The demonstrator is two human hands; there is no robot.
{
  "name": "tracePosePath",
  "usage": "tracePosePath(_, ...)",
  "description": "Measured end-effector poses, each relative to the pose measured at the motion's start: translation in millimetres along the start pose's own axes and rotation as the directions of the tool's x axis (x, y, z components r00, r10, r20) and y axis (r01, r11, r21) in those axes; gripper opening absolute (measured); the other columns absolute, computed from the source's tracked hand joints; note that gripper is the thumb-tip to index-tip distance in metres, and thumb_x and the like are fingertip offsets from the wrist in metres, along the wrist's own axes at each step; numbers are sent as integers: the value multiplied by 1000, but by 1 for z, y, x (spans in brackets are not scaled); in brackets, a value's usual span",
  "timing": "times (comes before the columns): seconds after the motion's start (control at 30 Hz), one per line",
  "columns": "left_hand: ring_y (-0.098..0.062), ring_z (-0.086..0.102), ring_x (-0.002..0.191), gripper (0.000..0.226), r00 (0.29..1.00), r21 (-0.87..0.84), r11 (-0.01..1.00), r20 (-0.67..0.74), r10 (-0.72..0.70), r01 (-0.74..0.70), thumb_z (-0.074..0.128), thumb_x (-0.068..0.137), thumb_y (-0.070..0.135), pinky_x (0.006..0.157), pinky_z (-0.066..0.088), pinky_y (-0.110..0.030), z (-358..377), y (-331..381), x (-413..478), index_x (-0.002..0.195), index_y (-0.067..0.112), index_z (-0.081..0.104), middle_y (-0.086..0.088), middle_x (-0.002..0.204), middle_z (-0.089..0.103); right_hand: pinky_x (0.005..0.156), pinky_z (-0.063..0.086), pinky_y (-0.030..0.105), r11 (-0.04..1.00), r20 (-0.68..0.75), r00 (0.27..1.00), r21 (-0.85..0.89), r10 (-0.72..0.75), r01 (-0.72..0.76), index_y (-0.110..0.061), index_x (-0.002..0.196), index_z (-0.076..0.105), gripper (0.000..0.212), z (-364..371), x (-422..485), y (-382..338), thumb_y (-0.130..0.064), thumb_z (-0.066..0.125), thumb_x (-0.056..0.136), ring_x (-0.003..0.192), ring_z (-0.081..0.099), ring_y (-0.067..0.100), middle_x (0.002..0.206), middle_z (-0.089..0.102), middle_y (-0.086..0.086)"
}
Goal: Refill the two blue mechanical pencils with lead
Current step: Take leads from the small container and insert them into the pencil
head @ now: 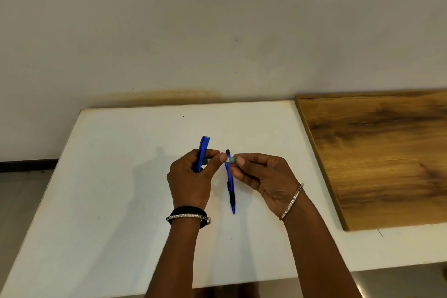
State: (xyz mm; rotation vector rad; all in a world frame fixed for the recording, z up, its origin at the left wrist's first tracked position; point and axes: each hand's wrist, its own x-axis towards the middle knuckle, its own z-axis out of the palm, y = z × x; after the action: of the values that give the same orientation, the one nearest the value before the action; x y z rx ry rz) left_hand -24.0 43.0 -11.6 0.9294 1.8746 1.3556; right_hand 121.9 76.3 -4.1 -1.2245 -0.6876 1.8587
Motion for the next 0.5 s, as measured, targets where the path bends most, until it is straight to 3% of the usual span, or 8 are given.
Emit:
tracePosePath(0.1, 5, 64, 75, 16, 1000, -6, 1000, -8, 1, -1, 81, 69, 34, 63, 45, -3, 0, 1, 0, 81, 26, 74, 13, 79, 73, 62, 59, 24, 1000, -12, 1000, -2, 1, -1, -1, 87, 75, 9, 1, 0, 1, -2, 70, 80, 72, 74, 26, 84, 75, 20)
tracePosePath(0.3, -10, 67, 80, 32, 998, -27, 998, -34, 47, -48, 81, 66, 39, 69, 52, -22, -2, 6, -1, 93, 26, 73, 6, 87, 74, 65, 59, 24, 997, 33, 998, 59, 45, -46, 3, 92, 73, 12, 1, -1, 1, 1, 67, 82, 74, 74, 25, 85, 75, 19)
tracePosePath(0.5, -5, 63, 70, 41, 995, -41, 996, -59, 75, -77, 76, 59, 51, 60, 49, -7, -2, 9, -1, 91, 28, 70, 15, 80, 69, 68, 59, 24, 993, 93, 992, 80, 81, -88, 2, 95, 73, 18, 2, -1, -1, -4, 68, 79, 81, 74, 25, 90, 75, 20)
